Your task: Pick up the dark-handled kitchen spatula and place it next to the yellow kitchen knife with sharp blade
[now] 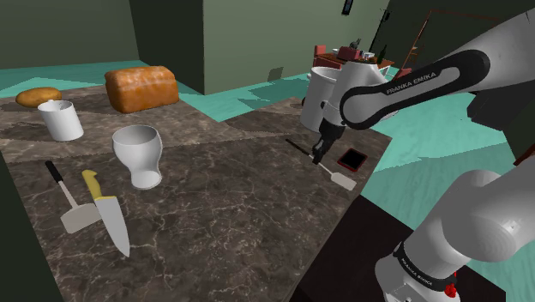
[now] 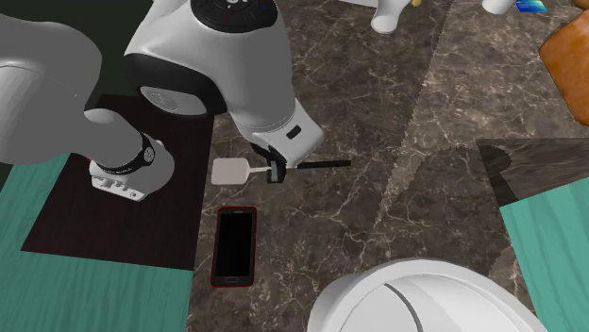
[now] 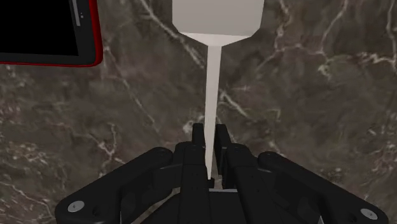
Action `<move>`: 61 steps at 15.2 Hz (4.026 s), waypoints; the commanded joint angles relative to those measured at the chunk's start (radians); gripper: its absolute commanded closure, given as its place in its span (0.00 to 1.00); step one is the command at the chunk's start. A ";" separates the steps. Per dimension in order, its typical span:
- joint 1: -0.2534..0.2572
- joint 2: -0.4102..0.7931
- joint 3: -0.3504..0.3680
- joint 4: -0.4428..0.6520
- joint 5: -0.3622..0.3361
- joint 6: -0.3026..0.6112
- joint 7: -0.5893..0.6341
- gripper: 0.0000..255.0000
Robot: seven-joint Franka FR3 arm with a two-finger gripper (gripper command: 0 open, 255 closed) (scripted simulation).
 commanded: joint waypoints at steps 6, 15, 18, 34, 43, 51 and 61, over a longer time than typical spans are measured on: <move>-0.002 -0.071 0.007 0.047 -0.001 -0.118 0.005 1.00; 0.011 -0.131 0.034 0.112 0.009 -0.243 0.034 1.00; 0.050 -0.135 0.096 0.107 0.038 -0.243 0.112 1.00; 0.216 0.039 0.418 0.271 0.139 -0.226 0.530 1.00; 0.262 0.252 0.580 0.489 0.073 -0.236 0.786 1.00; 0.318 0.456 0.660 0.691 -0.049 -0.266 0.985 1.00; 0.326 0.524 0.654 0.624 -0.102 -0.143 1.026 1.00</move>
